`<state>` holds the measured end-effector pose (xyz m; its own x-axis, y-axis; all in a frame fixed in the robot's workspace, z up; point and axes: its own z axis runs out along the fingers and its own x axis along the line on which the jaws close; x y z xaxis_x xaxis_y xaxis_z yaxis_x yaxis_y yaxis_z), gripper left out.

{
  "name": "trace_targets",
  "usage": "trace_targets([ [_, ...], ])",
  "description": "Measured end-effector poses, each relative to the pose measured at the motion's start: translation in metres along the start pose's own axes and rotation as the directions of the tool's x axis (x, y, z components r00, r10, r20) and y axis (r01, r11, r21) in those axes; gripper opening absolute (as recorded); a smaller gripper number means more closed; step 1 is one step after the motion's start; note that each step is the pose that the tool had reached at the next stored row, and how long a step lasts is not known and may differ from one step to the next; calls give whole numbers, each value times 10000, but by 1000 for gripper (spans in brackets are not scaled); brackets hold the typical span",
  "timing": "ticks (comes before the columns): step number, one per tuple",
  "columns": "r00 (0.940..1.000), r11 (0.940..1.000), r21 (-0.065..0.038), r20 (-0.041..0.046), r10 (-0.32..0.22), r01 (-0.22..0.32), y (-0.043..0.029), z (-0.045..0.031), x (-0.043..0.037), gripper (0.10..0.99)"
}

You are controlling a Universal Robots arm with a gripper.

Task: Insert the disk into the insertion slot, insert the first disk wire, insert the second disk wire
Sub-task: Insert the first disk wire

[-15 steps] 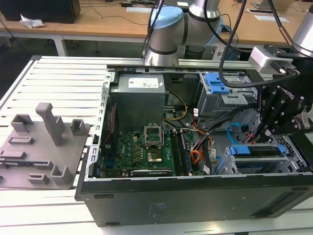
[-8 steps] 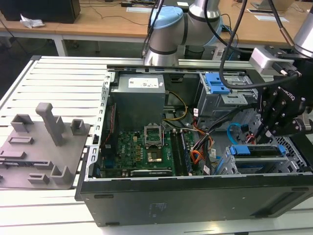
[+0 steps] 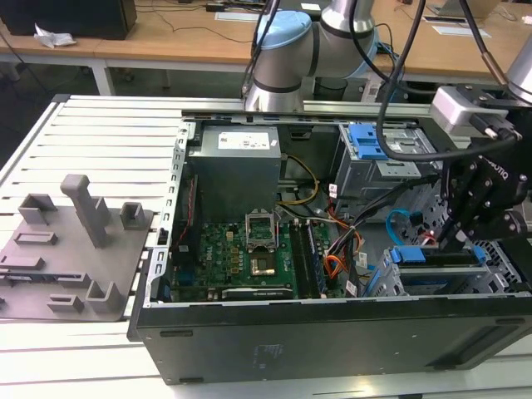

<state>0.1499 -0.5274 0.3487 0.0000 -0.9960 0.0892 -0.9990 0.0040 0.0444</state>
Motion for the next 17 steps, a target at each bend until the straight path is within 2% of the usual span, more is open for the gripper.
trace_targets([
  [4,10000,10000,0,1,0,0,0,12,44,173],
  [17,10000,10000,0,-4,0,0,-17,65,43,173],
])
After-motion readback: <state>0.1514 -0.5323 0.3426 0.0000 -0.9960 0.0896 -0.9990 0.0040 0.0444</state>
